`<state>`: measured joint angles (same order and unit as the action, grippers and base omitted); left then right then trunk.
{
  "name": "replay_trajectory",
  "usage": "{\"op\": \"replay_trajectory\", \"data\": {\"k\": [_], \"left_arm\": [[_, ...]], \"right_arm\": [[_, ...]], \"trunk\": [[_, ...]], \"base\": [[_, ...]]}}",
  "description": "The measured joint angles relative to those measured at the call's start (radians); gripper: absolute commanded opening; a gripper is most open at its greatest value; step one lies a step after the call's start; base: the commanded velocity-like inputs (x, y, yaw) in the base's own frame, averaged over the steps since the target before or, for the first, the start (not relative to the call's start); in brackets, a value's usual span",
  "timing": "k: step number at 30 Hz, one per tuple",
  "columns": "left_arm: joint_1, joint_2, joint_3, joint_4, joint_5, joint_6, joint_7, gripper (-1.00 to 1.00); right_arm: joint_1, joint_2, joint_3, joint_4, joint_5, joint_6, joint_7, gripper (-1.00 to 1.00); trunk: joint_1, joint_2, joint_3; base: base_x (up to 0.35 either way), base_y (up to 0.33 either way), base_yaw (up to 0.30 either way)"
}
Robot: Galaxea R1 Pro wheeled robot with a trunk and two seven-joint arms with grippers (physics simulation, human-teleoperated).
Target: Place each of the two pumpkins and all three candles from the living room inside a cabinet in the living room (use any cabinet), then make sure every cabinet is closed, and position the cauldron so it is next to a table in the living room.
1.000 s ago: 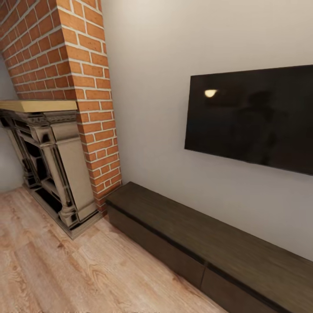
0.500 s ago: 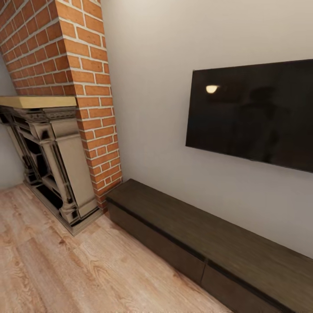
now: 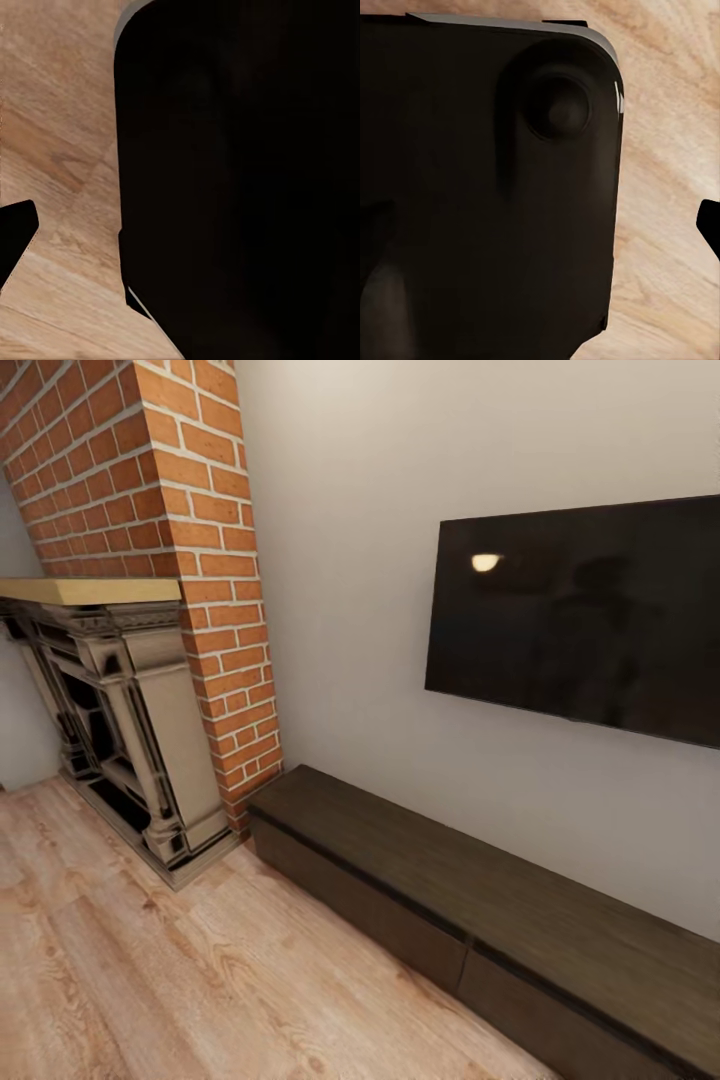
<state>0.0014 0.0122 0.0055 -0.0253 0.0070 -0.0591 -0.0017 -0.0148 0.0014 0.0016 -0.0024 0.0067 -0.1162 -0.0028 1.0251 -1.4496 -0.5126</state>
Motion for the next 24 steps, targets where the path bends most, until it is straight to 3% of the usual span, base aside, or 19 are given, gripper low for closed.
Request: {"op": "replay_trajectory", "data": {"k": [7,13,24], "left_arm": [[0.000,0.000,0.001,0.000,0.000,-0.016,0.000,1.00],[0.000,0.000,0.002,0.000,0.000,-0.017,0.000,1.00],[0.000,0.000,0.002,0.000,0.000,-0.017,0.000,1.00]], "right_arm": [[0.000,0.000,0.000,0.000,-0.003,0.000,-0.001,1.00],[0.000,0.000,0.000,0.000,-0.006,0.000,-0.001,1.00],[0.000,0.004,-0.001,0.002,-0.008,0.001,-0.010,1.00]], "trunk": [[0.000,0.000,0.000],[0.000,0.000,0.000],[0.000,0.000,0.000]], "base": [[-0.014,0.000,0.001],[-0.203,0.000,0.068],[-0.166,0.000,0.243]]}}
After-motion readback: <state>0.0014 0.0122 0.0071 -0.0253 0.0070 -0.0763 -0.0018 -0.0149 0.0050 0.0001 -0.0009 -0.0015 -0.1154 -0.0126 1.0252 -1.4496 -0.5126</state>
